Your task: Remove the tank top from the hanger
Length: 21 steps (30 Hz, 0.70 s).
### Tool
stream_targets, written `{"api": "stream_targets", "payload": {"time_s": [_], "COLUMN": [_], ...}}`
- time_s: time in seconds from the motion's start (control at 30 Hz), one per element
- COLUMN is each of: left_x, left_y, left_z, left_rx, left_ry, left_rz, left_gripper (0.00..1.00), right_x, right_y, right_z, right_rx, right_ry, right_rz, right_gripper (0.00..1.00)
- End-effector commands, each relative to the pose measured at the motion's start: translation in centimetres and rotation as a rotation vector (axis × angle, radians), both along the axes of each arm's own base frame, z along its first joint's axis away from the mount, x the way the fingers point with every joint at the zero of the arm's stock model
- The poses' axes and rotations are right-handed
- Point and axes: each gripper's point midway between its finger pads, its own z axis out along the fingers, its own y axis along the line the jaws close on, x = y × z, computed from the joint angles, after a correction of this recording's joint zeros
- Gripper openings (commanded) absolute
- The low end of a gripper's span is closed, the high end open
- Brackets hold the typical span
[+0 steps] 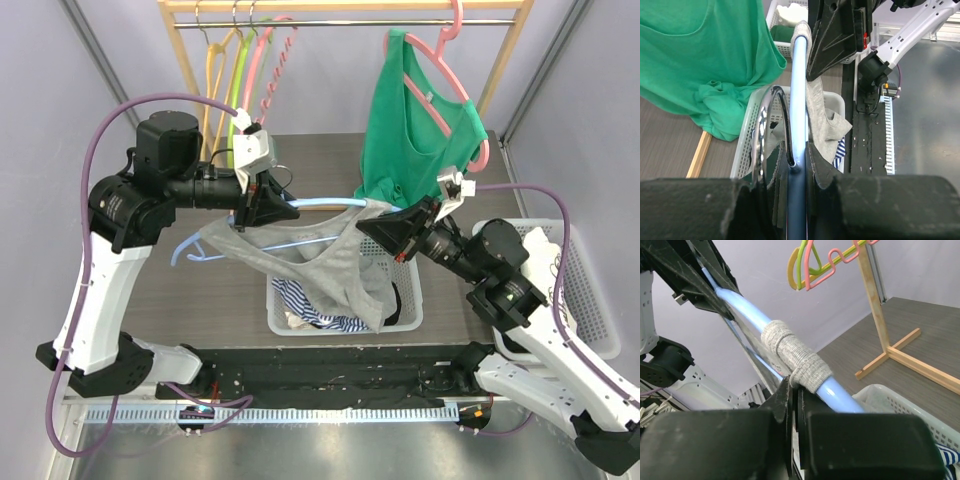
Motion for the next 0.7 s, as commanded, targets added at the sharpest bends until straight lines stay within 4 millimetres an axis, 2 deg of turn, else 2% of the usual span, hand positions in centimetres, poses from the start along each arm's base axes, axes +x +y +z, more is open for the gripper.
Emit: {"api": "stream_targets", "payload": {"time_s": [0.0, 0.13, 0.2, 0.33, 0.43, 0.57, 0.67], "left_x": [-1.2, -1.1, -0.9, -0.8, -0.9, -1.0, -1.1], "left_y": [0.2, 0.4, 0.4, 0.3, 0.4, 0.4, 0.5], "left_z": [2.4, 2.1, 1.7, 1.6, 1.7, 1.8, 1.8], "left_rx": [-0.064, -0.051, -0.042, -0.039, -0.041, -0.042, -0.043], "left_ry": [-0.074, -0.081, -0.075, -0.073, -0.076, -0.077, -0.077], "left_rz": [-0.030, -0.024, -0.018, -0.018, -0.020, -0.021, -0.021], "left_gripper": [0.00, 0.00, 0.00, 0.00, 0.00, 0.00, 0.00], "right_x": [-0.2, -1.7, -2.9, -4.0, -2.9, 1.1, 2.7], "right_y": [-0.6, -2.3, -3.8, -6.7, -8.4, -11.4, -11.3], "right_z": [3.9, 6.1, 7.5, 8.0, 7.2, 4.8, 2.7], "right_rx": [0.092, 0.103, 0.104, 0.088, 0.058, -0.013, -0.104], "right_ry": [-0.076, -0.132, -0.180, -0.231, -0.212, -0.094, -0.033], "right_rz": [-0.022, -0.043, -0.068, -0.167, -0.279, -0.545, -0.593], "right_gripper": [0.01, 0.01, 0.01, 0.01, 0.01, 0.01, 0.01]}}
